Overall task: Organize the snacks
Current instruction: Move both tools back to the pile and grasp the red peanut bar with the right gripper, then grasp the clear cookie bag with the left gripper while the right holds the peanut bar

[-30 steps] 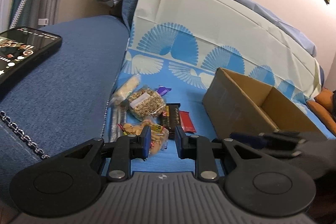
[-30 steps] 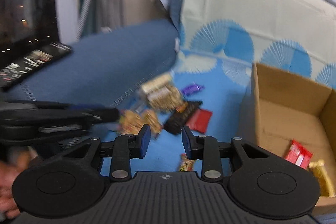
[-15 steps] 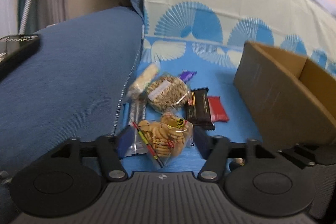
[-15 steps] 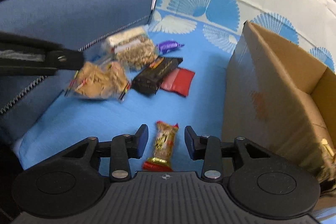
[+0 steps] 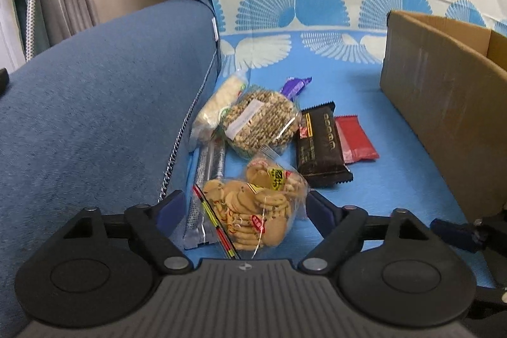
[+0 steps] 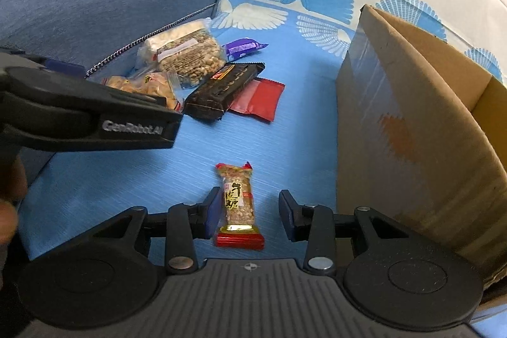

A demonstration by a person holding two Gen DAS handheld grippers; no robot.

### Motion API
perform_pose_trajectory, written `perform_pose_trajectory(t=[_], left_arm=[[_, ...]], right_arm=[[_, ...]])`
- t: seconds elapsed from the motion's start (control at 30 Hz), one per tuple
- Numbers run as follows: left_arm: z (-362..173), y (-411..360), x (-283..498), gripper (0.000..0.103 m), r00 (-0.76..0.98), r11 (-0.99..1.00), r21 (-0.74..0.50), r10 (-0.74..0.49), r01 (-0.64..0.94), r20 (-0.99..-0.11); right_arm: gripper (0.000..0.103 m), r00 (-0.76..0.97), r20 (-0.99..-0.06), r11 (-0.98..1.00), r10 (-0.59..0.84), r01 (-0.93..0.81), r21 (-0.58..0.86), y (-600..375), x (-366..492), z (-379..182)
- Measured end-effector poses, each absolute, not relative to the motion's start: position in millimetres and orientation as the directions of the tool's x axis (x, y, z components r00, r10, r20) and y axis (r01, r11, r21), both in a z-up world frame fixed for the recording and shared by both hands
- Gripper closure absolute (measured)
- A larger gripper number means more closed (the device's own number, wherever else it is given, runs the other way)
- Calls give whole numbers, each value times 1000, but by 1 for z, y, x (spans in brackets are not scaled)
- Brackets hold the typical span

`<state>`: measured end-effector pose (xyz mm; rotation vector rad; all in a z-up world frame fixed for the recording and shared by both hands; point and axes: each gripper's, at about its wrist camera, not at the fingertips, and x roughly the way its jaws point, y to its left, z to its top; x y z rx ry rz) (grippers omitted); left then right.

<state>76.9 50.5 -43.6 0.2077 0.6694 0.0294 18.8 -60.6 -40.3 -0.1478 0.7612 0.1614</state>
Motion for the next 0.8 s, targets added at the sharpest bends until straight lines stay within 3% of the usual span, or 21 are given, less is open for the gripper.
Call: perform_pose_trajectory(t=[0.03,0.07,0.2,0.43,0.53,0.73,0.8], left_arm=[[-44,52,78,38,777,980,195,95,36,-622],[-45,54,79,42,770,981,190,104,24,-630],[-38,64,75,56,782,993,116,59,17,-621],[-22,79,56,59,779,998,-24,-65,64,-624],[-15,84,45,65,766,995,-74,-100,69,-634],[-16,87,35,65,672,984,-136,-175,111,-720],[-16,85,34,58,658,985,-128,-171,112,-734]], right_arm=[[75,710,-697,978,100,-199,-63,-62,19,-40],[82,707,-698,978,110,-204,-52,-62,20,-41],[84,706,-693,975,143,-220,-22,-65,19,-40],[84,721,-666,973,193,-229,34,-73,3,-24],[84,701,-676,969,226,-236,78,-77,-7,-19],[84,689,-681,960,248,-269,77,-79,-28,-13],[84,674,-695,957,253,-280,76,-79,-30,-15]])
